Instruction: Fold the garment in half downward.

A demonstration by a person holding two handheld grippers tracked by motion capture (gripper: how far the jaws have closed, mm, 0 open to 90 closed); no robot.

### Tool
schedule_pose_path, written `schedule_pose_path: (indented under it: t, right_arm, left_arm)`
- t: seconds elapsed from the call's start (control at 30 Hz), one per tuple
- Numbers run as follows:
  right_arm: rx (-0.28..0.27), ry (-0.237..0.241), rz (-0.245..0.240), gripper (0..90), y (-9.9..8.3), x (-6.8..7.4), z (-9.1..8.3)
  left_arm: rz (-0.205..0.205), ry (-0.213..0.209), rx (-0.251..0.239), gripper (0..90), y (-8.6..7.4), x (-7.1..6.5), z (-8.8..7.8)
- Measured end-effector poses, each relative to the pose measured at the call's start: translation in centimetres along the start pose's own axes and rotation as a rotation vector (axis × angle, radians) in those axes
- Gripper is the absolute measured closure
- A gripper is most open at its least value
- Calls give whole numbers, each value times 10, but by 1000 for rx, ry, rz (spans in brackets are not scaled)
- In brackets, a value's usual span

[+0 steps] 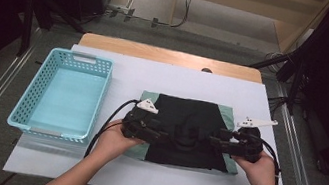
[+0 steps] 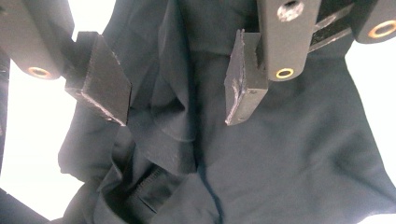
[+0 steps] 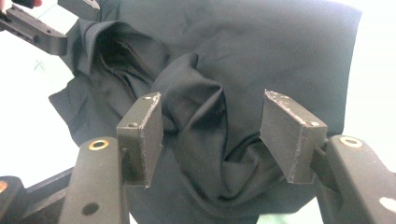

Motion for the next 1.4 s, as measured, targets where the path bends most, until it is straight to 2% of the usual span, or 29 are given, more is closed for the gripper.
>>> schedule_pose_path:
  t: [0.27,0.37,0.43,0.53,0.63,0.67,0.73,0.8,1.0,1.13,1.27,1.4]
  right_arm:
    - [3,-1,-21,394,7,2,10]
    - [8,-4,-20,410,9,2,13]
    - [11,2,-21,433,10,2,16]
    - [30,7,-30,509,9,3,20]
    - [44,9,-42,686,8,4,22]
    - [55,22,-32,750,8,5,22]
    - [65,49,-5,803,7,6,19]
    - [59,66,-7,813,7,7,15]
    - [27,104,-12,815,4,10,-2]
    - [11,128,-17,819,-1,14,-12]
    - [11,144,-18,823,-6,18,-19]
    - [6,163,-17,826,-8,24,-24]
  left_arm:
    - [-10,-6,-9,466,5,0,4]
    - [10,-4,-8,531,5,0,7]
    - [4,-1,6,571,3,0,9]
    - [-8,-14,25,659,1,1,11]
    - [-30,-28,39,769,-1,1,12]
    - [-39,-39,46,814,-1,1,11]
    - [-65,-63,58,848,-2,0,10]
    - [-83,-81,51,862,-2,-1,7]
    - [-67,-100,21,864,0,-2,-8]
    - [-29,-101,-1,863,1,-4,-21]
    - [22,-118,-13,863,-2,-13,-30]
    - [29,-123,-15,863,-4,-16,-37]
Point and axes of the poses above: each handheld gripper's, and its own axes: z roughly forward along the jaws, y roughly out of its top, x roughly to its left, the point moved 10 cm from there along z, roughly forward along the jaws, and after that the axes turned 4 degrees about -z, right-handed, at the moved point
